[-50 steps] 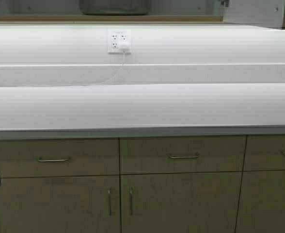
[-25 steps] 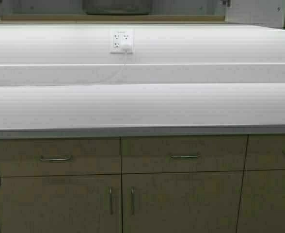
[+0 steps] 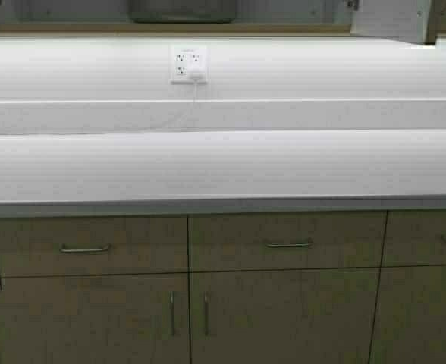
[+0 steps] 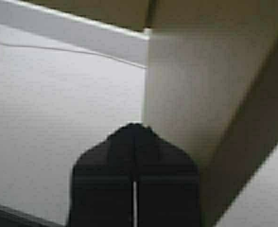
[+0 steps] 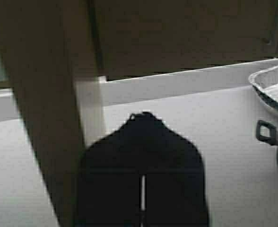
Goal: Open the cabinet, put the pot inside, then close it
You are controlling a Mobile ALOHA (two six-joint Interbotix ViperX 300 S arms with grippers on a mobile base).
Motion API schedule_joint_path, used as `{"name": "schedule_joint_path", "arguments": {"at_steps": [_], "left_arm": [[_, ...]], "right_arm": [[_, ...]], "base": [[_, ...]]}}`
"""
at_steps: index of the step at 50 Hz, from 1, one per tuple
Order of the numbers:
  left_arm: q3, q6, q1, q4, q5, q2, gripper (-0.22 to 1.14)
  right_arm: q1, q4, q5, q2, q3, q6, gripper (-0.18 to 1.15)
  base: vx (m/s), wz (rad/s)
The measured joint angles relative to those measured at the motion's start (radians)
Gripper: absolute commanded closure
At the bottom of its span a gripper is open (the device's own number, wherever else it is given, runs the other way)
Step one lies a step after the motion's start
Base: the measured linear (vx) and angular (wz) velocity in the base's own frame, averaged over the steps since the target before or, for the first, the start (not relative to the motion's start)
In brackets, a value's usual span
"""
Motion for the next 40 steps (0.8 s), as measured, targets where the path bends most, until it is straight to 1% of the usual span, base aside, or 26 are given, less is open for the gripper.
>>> {"name": "schedule_joint_path", "arguments": {"at_steps": [4,10,16,22,27,32,40], "left_arm": [[0.046,0.000,-0.048,-0.002,0.000,-0.058,0.89],[0.129,0.003,-0.069,-0.002,-0.002,-0.163,0.89],[0.215,0.009,-0.091,0.021,-0.017,-0.268,0.89],[0.279,0.014,-0.160,0.077,-0.035,-0.350,0.89],[0.295,0.014,-0.227,0.115,-0.040,-0.374,0.89],[0.298,0.015,-0.281,0.132,-0.043,-0.374,0.89],[0.295,0.017,-0.319,0.133,-0.048,-0.354,0.89]], "right_arm": [[0.058,-0.002,-0.002,-0.029,0.029,-0.002,0.89],[0.140,-0.003,-0.002,-0.100,0.094,-0.006,0.89],[0.196,-0.003,-0.003,-0.198,0.209,-0.002,0.89],[0.264,-0.003,-0.005,-0.288,0.330,0.011,0.89],[0.295,0.000,-0.002,-0.334,0.403,0.011,0.89],[0.327,0.003,0.003,-0.373,0.471,0.015,0.89],[0.387,0.017,0.008,-0.436,0.551,0.015,0.89]], "base": [[0.00,0.00],[0.01,-0.01],[0.01,0.02],[0.03,0.03],[0.03,0.02],[0.05,0.00],[0.07,0.01]]}}
